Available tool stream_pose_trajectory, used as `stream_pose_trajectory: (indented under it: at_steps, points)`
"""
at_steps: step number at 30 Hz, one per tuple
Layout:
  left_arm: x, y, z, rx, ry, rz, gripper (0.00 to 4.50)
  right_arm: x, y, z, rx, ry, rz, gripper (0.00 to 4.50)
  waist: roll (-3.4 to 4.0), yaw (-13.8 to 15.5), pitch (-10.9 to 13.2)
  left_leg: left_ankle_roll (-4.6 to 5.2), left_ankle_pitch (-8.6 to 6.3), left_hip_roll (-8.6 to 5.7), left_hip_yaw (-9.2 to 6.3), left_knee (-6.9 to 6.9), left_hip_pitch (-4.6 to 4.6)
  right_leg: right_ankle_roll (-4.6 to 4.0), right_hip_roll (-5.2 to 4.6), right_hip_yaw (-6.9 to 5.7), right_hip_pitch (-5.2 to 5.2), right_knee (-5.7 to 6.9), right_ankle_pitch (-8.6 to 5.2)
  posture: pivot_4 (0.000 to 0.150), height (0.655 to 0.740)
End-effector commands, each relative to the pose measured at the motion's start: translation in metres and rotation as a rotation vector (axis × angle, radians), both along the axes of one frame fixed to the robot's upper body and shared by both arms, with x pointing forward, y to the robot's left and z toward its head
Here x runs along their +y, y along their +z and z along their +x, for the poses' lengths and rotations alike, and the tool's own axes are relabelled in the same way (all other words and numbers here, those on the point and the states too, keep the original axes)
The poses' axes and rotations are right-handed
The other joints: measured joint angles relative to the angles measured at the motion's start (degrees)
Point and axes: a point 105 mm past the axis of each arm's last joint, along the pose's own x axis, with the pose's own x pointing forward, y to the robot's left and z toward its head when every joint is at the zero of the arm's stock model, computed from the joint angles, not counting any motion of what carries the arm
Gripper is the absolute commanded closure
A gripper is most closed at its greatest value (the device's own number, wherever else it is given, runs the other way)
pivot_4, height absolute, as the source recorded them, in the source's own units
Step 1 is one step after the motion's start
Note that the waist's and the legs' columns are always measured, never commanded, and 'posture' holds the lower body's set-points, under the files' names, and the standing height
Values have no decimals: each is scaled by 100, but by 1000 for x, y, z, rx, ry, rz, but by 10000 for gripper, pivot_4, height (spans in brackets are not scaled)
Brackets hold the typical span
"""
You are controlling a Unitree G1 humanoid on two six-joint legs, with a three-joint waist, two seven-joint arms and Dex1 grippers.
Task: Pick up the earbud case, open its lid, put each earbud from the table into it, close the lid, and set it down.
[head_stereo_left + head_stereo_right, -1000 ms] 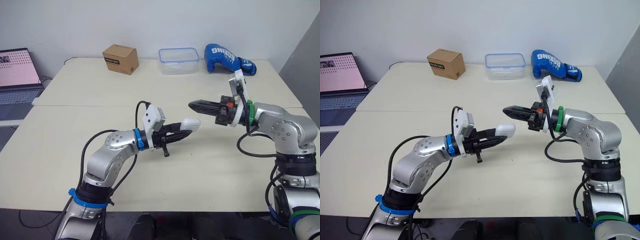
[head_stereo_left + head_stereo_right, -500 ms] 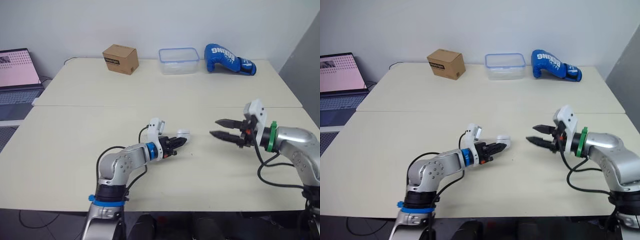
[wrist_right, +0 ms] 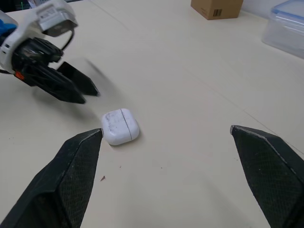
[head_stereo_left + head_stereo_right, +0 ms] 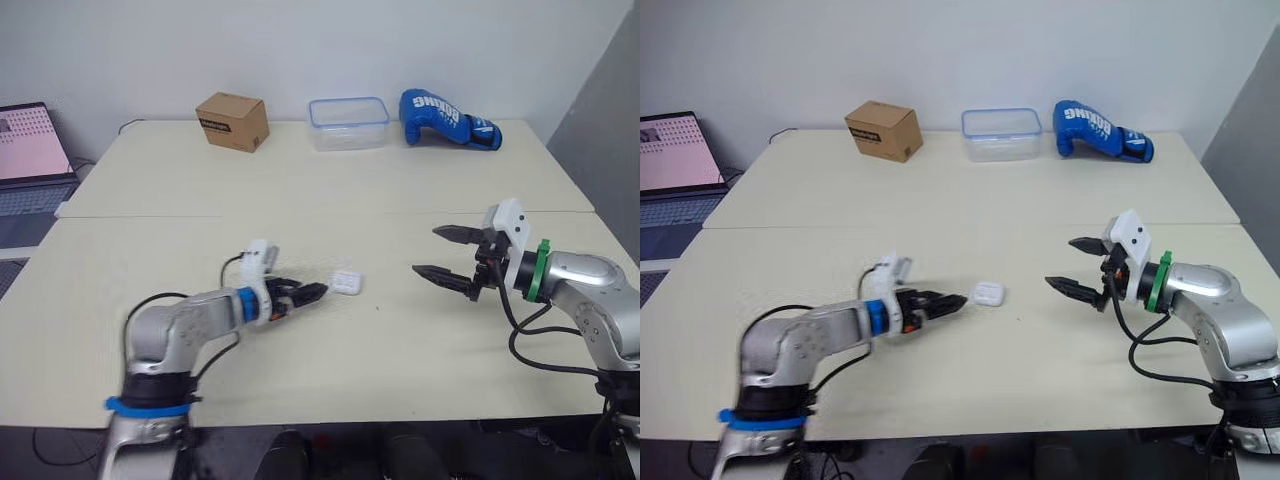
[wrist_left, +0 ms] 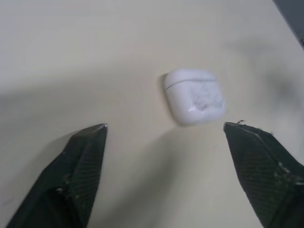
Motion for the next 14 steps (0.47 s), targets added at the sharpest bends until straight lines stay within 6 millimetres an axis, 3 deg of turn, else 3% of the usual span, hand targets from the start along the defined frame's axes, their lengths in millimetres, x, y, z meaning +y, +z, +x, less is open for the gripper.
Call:
stream_pose_trajectory:
  at_steps: [1,2,4,9,14]
  points:
    - [38,20,3,-264,26,162,274,-7,13,0,-47,5,-14,0,0,3,0,0,0,1,4,-5,8,-2,1,4,1,1,-1,1500,7400]
    - [45,41,7,-423,-18,240,274,-10,14,0,-42,1,-14,0,0,15,1,0,0,0,4,-7,9,-6,1,6,0,3,-3,1500,7400]
    - [51,61,9,-589,-80,343,274,-13,14,-1,-35,-3,-13,0,-7,80,6,-1,1,1,3,-7,1,-27,1,4,-4,1,1,1500,7400]
    - [73,96,39,-742,-16,423,274,-12,7,1,-37,0,-26,0,-7,226,5,-1,1,-17,-3,-4,-24,-34,-19,-7,-3,-24,13,1500,7400]
    - [70,92,42,-740,-45,427,274,-7,10,5,-49,-16,7,0,-7,201,5,3,-2,-21,-8,0,-55,-15,-31,-21,-8,-63,27,1500,7400]
